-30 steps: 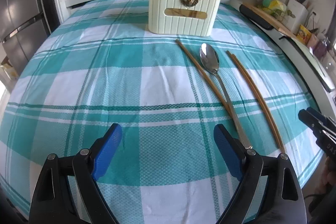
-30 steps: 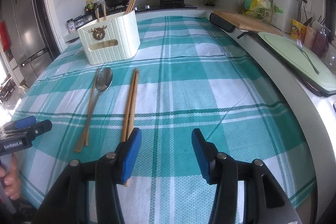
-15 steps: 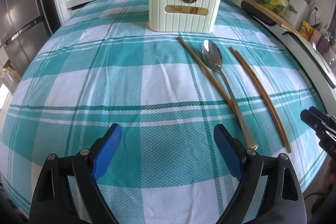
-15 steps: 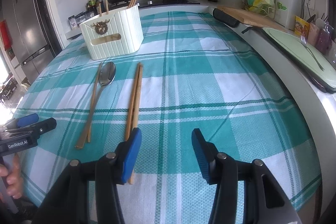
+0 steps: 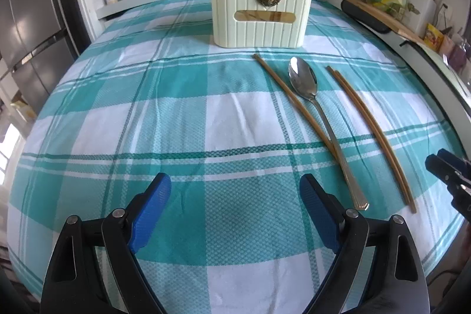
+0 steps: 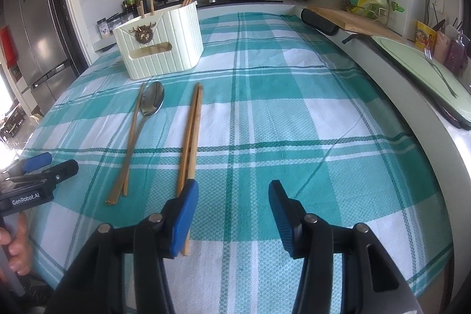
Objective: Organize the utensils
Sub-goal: 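Lower the right tool around a wooden chopstick beside the spoon, then grasp the steel spoon handle with the left tool while the right tool grasps a chopstick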
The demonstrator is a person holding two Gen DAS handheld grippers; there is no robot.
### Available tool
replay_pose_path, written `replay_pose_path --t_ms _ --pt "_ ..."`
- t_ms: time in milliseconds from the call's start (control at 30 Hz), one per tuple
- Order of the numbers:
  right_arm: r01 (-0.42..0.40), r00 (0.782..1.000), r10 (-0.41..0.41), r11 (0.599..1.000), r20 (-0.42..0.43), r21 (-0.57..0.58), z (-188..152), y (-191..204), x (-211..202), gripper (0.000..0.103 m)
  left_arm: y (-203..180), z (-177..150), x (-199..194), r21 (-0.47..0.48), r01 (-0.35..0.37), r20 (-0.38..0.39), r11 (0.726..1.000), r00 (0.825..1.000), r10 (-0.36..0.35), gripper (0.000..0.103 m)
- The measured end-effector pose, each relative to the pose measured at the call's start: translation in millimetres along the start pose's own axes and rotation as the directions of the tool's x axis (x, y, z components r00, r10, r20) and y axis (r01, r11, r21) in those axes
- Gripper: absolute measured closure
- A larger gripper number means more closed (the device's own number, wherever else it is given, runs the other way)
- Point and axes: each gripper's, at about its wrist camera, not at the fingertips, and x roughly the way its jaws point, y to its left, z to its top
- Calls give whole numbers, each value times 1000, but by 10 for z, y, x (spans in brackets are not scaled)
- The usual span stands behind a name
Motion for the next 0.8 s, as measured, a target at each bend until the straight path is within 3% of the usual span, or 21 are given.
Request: replay_pose_path --t_ms 367,567,633,733,800 --pt "12 1000 -13 998 -15 -68 250 67 128 53 -24 1 17 -2 20 -6 1000 1000 -20 13" --pt "-113 991 105 988 -83 -105 524 194 476 78 -33 28 -28 -3 22 6 1000 1000 -22 13" --pt "-125 988 111 984 -107 -130 594 274 618 89 -38 32 -35 -1 20 7 1000 1000 -20 13" --pt "-116 984 94 983 -151 -144 666 317 817 93 -45 36 -52 6 20 10 1000 1000 -20 13" --pt "-151 974 125 980 -188 -128 694 323 909 93 -56 51 -56 11 22 13 1000 1000 -23 13"
